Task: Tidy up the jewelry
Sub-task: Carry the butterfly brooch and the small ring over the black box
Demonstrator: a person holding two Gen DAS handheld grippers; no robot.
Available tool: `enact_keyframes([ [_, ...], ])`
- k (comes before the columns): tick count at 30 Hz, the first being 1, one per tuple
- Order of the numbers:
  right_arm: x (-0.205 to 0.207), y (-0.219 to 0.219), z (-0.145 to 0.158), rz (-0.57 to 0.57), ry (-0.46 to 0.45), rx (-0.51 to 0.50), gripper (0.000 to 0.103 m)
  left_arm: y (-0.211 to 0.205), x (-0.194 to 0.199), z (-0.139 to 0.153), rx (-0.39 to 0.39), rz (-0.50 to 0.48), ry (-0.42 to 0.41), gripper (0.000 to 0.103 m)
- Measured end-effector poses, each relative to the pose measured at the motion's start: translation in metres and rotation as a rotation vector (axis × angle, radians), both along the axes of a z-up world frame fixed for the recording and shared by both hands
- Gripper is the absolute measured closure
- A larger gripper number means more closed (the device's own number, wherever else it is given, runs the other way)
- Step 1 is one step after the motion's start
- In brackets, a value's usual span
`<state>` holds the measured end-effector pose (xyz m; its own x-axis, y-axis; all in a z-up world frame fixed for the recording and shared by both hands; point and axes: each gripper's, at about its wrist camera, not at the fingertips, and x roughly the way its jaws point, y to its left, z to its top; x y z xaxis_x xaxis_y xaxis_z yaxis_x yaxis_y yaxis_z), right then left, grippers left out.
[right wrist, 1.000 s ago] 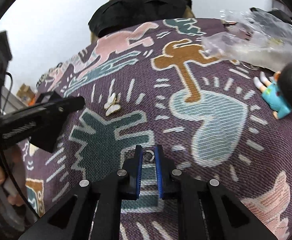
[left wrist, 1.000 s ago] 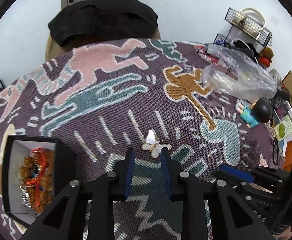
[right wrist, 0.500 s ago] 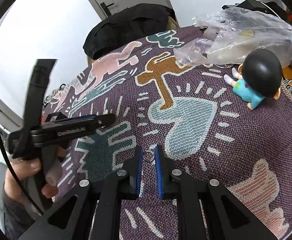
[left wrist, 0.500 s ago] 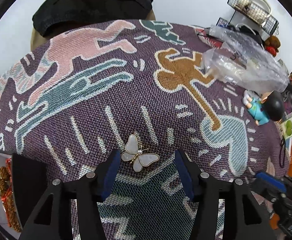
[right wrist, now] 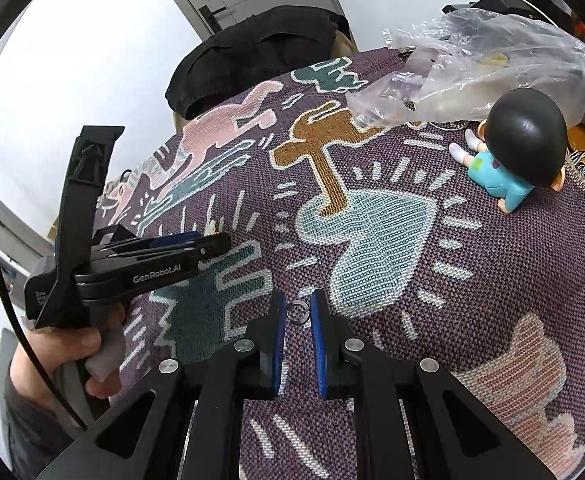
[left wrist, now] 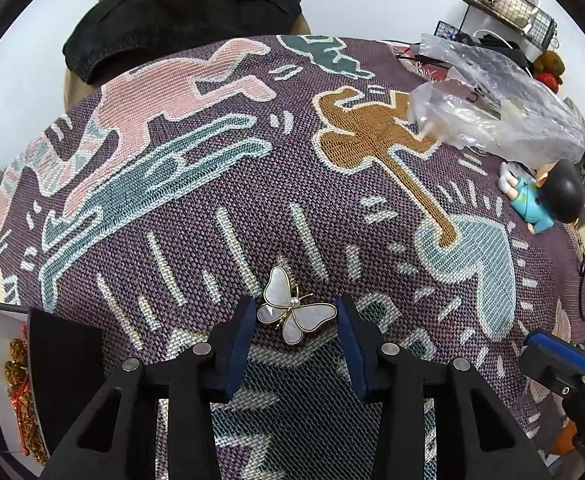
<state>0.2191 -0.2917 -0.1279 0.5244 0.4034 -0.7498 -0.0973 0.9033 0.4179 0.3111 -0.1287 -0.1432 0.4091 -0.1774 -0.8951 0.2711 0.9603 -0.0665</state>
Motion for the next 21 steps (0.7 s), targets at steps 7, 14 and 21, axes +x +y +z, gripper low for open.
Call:
enact_keyframes([
  [7, -0.003, 0.007, 0.006, 0.003, -0.013, -0.001, 0.09, 0.01, -0.017, 0.03, -0.037, -0.001, -0.074, 0.06],
  [14, -0.006, 0.02, 0.016, 0.018, -0.034, -0.002, 0.09, 0.027, -0.031, 0.059, -0.056, 0.015, -0.128, 0.06],
  [21, -0.008, 0.036, 0.031, 0.032, -0.061, -0.009, 0.09, 0.049, -0.048, 0.083, -0.077, 0.042, -0.182, 0.06],
])
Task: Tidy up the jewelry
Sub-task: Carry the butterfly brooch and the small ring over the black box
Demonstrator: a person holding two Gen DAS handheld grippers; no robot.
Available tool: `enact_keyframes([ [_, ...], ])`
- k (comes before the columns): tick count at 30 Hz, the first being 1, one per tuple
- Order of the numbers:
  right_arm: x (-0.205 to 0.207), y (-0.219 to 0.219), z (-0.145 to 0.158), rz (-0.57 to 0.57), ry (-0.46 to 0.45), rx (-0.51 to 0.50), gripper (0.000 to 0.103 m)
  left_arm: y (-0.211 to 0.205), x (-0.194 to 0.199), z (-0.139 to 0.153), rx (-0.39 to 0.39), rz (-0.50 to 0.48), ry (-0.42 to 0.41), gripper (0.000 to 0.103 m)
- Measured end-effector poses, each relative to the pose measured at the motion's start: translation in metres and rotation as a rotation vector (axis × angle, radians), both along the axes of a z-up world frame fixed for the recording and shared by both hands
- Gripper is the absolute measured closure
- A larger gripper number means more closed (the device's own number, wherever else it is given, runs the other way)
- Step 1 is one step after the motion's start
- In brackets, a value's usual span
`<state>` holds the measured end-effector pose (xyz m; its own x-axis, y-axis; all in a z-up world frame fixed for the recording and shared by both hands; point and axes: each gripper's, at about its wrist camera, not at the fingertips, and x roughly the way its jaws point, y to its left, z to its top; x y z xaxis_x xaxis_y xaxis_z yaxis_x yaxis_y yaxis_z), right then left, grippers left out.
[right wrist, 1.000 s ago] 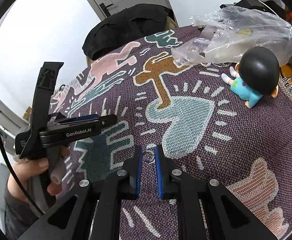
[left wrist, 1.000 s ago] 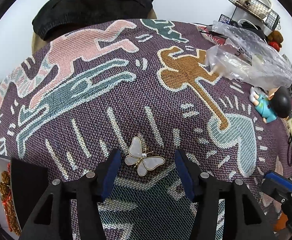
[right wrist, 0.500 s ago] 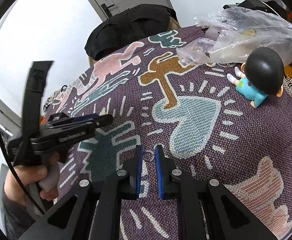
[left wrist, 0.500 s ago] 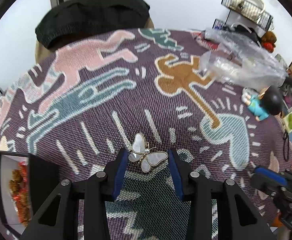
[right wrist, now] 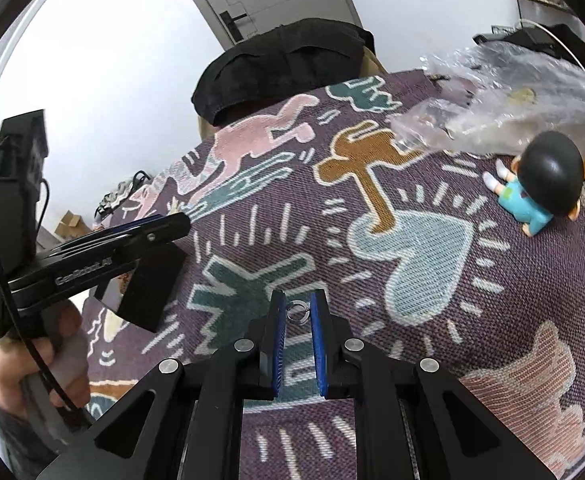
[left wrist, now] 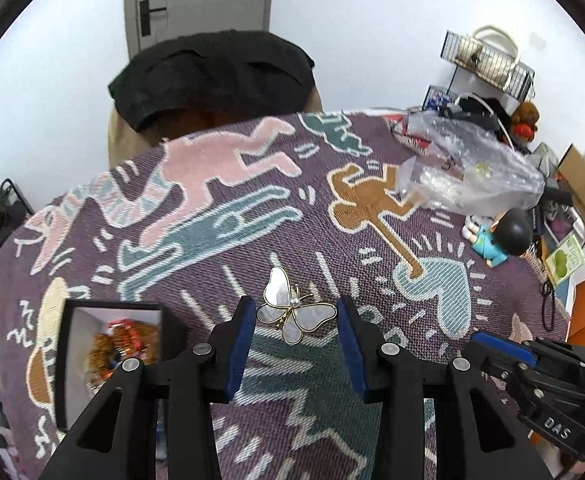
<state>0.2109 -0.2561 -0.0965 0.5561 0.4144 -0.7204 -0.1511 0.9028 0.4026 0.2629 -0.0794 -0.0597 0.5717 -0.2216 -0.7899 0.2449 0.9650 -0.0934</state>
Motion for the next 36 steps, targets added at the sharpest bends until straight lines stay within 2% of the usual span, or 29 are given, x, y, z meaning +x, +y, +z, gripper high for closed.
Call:
enact_keyframes([
  [15, 0.0, 0.058, 0.033, 0.068, -0.063, -0.028, 0.09, 0.083, -0.036, 0.024, -0.036, 0.096, -0.049, 0.06],
  [30, 0.013, 0.125, 0.044, 0.16, -0.08, -0.061, 0.09, 0.139, -0.038, 0.004, -0.092, 0.185, -0.004, 0.058],
  [31, 0.014, 0.129, 0.043, 0.164, -0.078, -0.062, 0.09, 0.142, -0.039, 0.004, -0.097, 0.183, -0.001, 0.056],
  [33, 0.018, 0.138, 0.043, 0.178, -0.076, -0.06, 0.089, 0.147, -0.043, 0.004, -0.103, 0.181, -0.004, 0.041],
  [36, 0.022, 0.152, 0.044, 0.2, -0.078, -0.059, 0.089, 0.157, -0.055, 0.011, -0.124, 0.179, -0.054, 0.026],
])
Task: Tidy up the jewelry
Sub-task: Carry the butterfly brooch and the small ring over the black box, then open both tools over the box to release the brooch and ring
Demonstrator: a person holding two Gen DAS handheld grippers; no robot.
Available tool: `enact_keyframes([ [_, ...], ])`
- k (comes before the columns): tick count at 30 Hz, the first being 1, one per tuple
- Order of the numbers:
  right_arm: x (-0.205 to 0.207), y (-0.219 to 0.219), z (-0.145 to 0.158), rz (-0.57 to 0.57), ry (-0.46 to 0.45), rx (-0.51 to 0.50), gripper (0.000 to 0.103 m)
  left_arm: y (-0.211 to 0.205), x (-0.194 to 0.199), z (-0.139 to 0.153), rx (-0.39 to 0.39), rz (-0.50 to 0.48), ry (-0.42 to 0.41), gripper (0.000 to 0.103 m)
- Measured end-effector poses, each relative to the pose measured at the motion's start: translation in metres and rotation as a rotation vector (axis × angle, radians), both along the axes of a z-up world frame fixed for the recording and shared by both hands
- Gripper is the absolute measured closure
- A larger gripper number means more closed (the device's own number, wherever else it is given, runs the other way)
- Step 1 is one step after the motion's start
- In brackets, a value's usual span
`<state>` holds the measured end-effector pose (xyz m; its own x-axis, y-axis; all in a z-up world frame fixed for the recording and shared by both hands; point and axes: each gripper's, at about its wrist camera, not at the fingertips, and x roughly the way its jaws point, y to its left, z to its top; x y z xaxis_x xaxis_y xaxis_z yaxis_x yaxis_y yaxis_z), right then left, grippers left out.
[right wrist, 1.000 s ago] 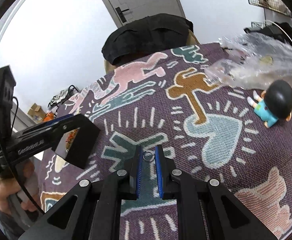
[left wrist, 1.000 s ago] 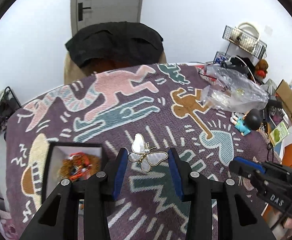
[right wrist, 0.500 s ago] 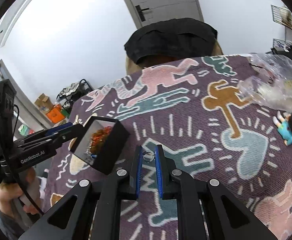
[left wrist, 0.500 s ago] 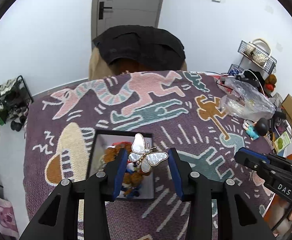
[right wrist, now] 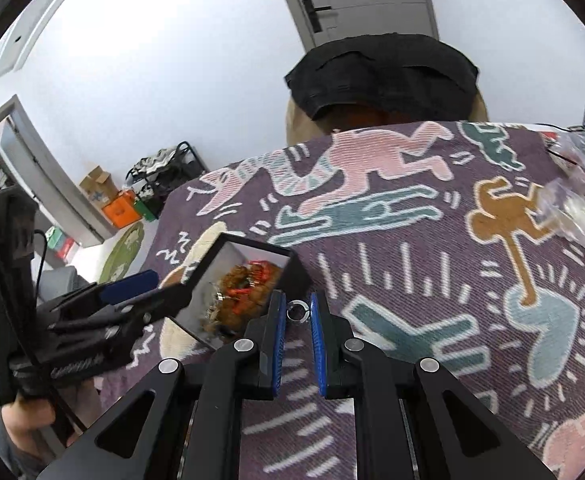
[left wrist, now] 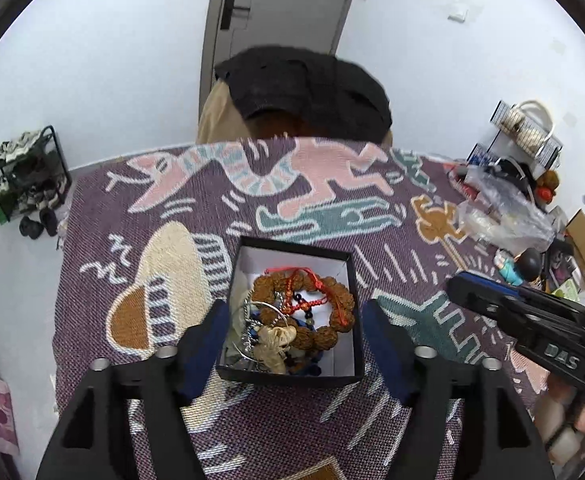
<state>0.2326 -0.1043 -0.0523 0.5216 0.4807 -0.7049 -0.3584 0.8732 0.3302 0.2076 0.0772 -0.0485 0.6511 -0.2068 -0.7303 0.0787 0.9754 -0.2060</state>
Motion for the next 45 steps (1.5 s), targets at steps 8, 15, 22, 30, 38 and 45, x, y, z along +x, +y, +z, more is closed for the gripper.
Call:
enact_keyframes([
  [8, 0.014, 0.032, 0.002, 0.044, 0.014, 0.011, 0.089, 0.034, -0.011, 0.008, -0.035, 0.077, -0.029, 0.025],
  [15, 0.027, 0.058, 0.001, 0.081, 0.032, 0.019, 0.089, 0.058, -0.017, 0.005, -0.059, 0.126, -0.026, 0.025],
  [22, 0.03, 0.073, 0.0, 0.097, 0.033, 0.024, 0.034, 0.068, -0.024, 0.005, -0.05, 0.161, -0.06, 0.025],
  [30, 0.017, 0.047, 0.003, 0.057, 0.015, 0.001, 0.032, 0.063, -0.027, 0.012, -0.091, 0.15, -0.089, 0.011],
  [38, -0.002, 0.01, 0.017, 0.011, -0.02, 0.01, 0.029, 0.043, -0.033, 0.027, -0.093, 0.127, -0.121, 0.006],
  [45, -0.018, -0.025, 0.033, -0.027, -0.056, 0.04, 0.018, 0.019, -0.039, 0.04, -0.08, 0.109, -0.122, 0.004],
])
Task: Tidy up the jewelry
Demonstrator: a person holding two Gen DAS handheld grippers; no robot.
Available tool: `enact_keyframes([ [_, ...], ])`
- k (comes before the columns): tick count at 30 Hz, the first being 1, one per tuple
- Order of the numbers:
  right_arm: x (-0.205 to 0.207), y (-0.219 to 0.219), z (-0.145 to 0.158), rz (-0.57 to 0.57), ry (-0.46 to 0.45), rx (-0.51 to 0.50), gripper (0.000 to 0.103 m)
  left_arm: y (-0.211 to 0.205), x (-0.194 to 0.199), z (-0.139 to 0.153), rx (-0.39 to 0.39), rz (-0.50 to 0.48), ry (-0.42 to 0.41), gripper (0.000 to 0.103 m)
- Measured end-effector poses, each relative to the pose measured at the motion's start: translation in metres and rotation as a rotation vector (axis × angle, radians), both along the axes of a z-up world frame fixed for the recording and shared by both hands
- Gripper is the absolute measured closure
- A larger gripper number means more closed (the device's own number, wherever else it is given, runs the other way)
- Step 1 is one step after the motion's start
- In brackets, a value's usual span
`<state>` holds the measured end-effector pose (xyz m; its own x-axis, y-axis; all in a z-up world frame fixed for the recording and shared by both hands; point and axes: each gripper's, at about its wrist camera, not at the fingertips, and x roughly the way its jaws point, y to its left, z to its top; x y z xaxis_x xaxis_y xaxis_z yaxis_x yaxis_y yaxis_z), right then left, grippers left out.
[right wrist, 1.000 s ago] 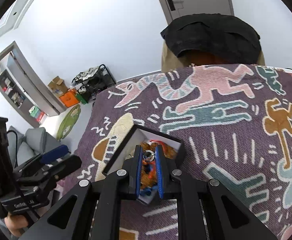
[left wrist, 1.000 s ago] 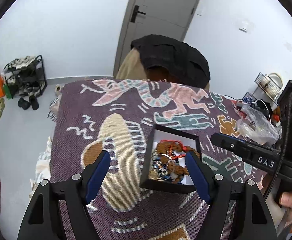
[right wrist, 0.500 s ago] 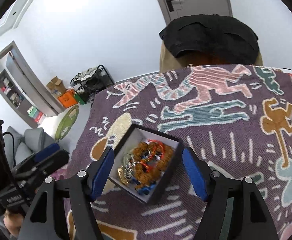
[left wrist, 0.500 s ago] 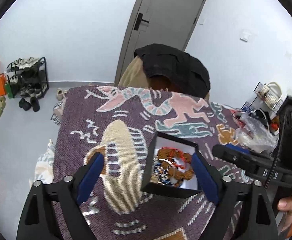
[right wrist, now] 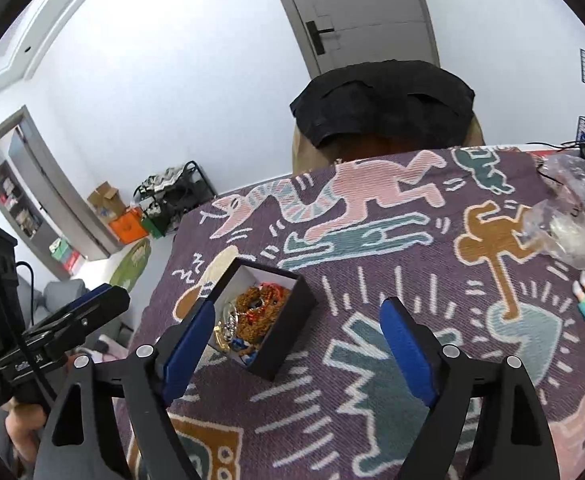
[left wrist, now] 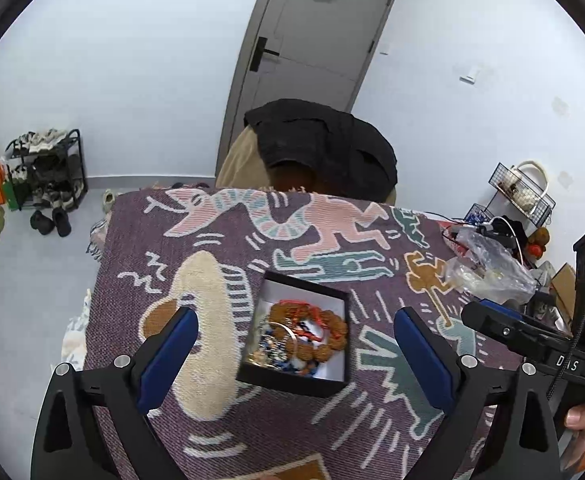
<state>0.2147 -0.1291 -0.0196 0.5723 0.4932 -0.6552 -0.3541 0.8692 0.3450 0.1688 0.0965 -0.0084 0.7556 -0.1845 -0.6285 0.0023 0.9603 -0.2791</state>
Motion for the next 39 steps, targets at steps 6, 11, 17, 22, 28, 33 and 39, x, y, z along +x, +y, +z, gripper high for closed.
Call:
enact_keyframes([
  [6, -0.013, -0.025, 0.002, 0.014, 0.074, 0.044, 0.018, -0.03, -0.017, 0.018, 0.06, -0.022, -0.048, 0.003],
  [11, -0.038, -0.044, 0.019, 0.009, 0.034, 0.045, 0.017, -0.045, -0.035, 0.034, 0.078, -0.036, -0.091, 0.001],
  [17, -0.072, -0.059, 0.037, -0.029, -0.085, -0.025, 0.017, -0.063, -0.055, 0.046, 0.105, -0.073, -0.114, 0.001],
  [22, -0.09, -0.069, 0.037, -0.034, -0.106, -0.074, 0.016, -0.084, -0.08, 0.055, 0.151, -0.074, -0.152, 0.001],
  [28, -0.109, -0.093, 0.035, -0.061, -0.104, -0.087, 0.016, -0.107, -0.102, 0.064, 0.189, -0.074, -0.182, 0.0],
  [33, -0.126, -0.116, 0.039, -0.085, -0.129, -0.07, 0.016, -0.115, -0.12, 0.067, 0.201, -0.046, -0.196, 0.0],
  [39, -0.138, -0.133, 0.045, -0.105, -0.157, -0.059, 0.016, -0.119, -0.146, 0.067, 0.218, -0.016, -0.228, 0.0],
])
